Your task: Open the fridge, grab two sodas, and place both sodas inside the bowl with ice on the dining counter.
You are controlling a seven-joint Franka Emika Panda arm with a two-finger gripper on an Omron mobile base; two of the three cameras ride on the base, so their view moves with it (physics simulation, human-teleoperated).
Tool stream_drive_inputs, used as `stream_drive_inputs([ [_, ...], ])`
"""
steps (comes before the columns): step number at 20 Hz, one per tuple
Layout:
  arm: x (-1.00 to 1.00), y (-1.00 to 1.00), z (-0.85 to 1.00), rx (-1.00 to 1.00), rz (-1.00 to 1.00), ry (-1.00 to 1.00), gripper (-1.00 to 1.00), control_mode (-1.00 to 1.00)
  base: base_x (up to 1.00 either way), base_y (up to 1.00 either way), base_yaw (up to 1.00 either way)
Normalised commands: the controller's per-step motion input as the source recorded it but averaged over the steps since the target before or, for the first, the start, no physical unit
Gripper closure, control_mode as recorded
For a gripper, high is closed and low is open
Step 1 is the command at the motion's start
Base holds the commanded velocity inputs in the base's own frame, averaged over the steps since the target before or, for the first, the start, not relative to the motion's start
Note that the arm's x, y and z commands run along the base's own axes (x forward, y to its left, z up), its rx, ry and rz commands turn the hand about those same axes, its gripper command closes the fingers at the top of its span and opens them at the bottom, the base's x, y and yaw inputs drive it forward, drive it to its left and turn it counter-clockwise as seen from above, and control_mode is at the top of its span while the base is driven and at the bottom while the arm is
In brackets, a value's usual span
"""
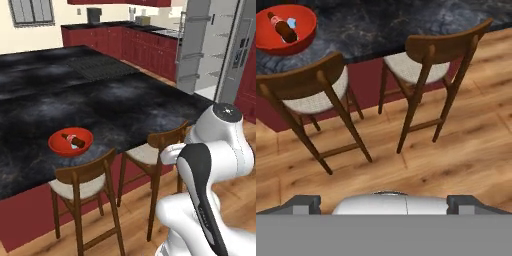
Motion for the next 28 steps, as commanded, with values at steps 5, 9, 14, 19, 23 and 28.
stream_drive_inputs([
  [5, 0.00, 0.00, 0.00, 0.00, 0.00, 0.00, -1.00, 1.00, 0.05, -0.78, -0.46],
  [9, 0.00, 0.00, 0.00, 0.00, 0.00, 0.00, -1.00, 1.00, 0.22, -0.90, -0.32],
  [14, 0.00, 0.00, 0.00, 0.00, 0.00, 0.00, -1.00, 1.00, 0.33, -0.98, -0.10],
  [19, 0.00, 0.00, 0.00, 0.00, 0.00, 0.00, -1.00, 1.00, 0.39, -1.00, 0.01],
  [23, 0.00, 0.00, 0.00, 0.00, 0.00, 0.00, -1.00, 1.00, 0.42, -1.00, 0.07],
  [28, 0.00, 0.00, 0.00, 0.00, 0.00, 0.00, -1.00, 1.00, 0.63, -0.96, 0.18],
])
